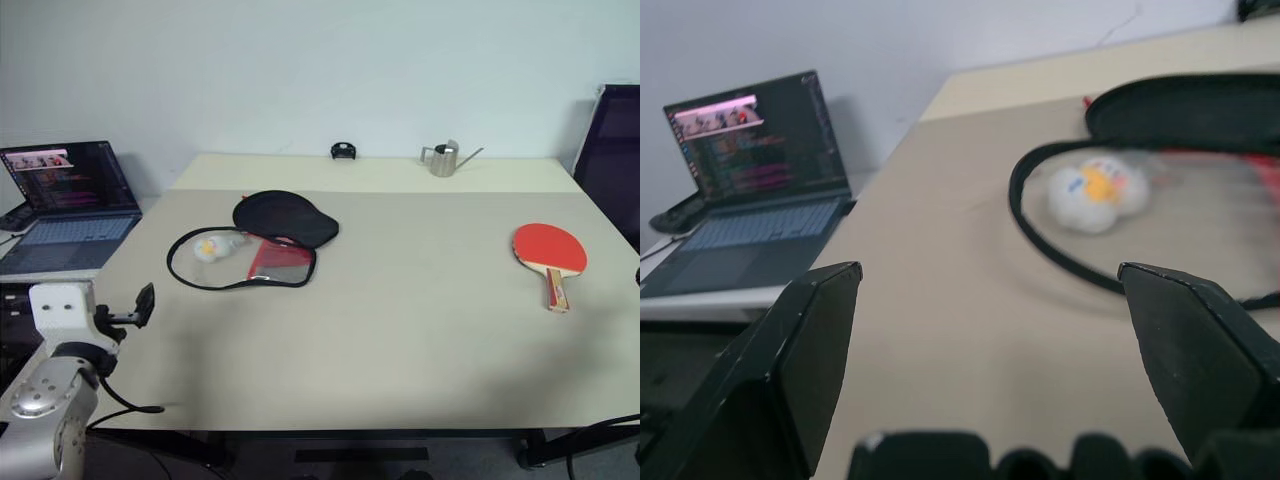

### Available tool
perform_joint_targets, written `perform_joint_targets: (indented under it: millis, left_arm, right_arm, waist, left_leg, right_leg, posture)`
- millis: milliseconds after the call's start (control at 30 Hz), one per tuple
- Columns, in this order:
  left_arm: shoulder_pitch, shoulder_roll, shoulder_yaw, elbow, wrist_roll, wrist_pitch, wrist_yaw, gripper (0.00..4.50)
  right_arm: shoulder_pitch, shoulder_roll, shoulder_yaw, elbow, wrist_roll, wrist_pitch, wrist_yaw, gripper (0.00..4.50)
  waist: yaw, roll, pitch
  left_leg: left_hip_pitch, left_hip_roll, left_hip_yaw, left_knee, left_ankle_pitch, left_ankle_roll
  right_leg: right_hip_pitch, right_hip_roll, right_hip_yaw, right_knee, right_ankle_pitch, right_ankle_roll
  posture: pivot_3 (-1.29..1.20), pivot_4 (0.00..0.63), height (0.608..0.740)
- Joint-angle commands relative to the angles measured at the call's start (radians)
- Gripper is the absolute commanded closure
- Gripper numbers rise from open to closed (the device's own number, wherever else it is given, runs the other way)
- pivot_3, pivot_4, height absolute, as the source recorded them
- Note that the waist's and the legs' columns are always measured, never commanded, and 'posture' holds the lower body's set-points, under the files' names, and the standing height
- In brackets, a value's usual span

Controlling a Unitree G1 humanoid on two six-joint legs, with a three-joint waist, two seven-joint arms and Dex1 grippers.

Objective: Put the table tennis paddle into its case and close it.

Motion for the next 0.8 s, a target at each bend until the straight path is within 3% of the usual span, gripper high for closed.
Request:
perform_joint_targets:
  millis: [33, 367, 700, 800]
  left_arm:
    - [-0.023, 0.005, 0.015, 0.021, 0.018, -0.044, 0.008, 0.00]
    - [-0.059, -0.003, -0.016, 0.078, 0.031, -0.112, -0.002, 0.00]
    - [-0.135, 0.040, -0.012, 0.206, 0.042, -0.188, -0.027, 0.00]
    - [-0.166, 0.051, -0.028, 0.235, 0.035, -0.195, -0.055, 0.00]
  right_arm:
    - [-0.036, -0.062, 0.004, -0.033, -0.009, 0.007, 0.000, 0.01]
    - [-0.031, -0.077, 0.005, -0.065, -0.001, 0.006, 0.029, 0.01]
    - [0.008, -0.021, -0.015, -0.124, 0.029, 0.000, 0.067, 0.01]
    - [0.062, -0.006, 0.006, -0.219, 0.041, 0.021, 0.143, 0.01]
  waist:
    - [0.001, 0.000, 0.000]
    - [0.001, 0.000, 0.000]
    - [0.002, 0.000, 0.000]
    - [0.003, 0.000, 0.000]
  left_leg:
    - [0.000, 0.000, 0.000, 0.000, 0.000, 0.000]
    - [0.000, 0.000, 0.000, 0.000, 0.000, 0.000]
    - [0.000, 0.000, 0.000, 0.000, 0.000, 0.000]
    - [0.000, 0.000, 0.000, 0.000, 0.000, 0.000]
  right_leg:
    - [0.000, 0.000, 0.000, 0.000, 0.000, 0.000]
    - [0.000, 0.000, 0.000, 0.000, 0.000, 0.000]
    - [0.000, 0.000, 0.000, 0.000, 0.000, 0.000]
    - [0.000, 0.000, 0.000, 0.000, 0.000, 0.000]
  posture:
    - [0.00, 0.150, 0.740]
    - [0.00, 0.150, 0.740]
    - [0.00, 0.150, 0.740]
    - [0.00, 0.150, 0.740]
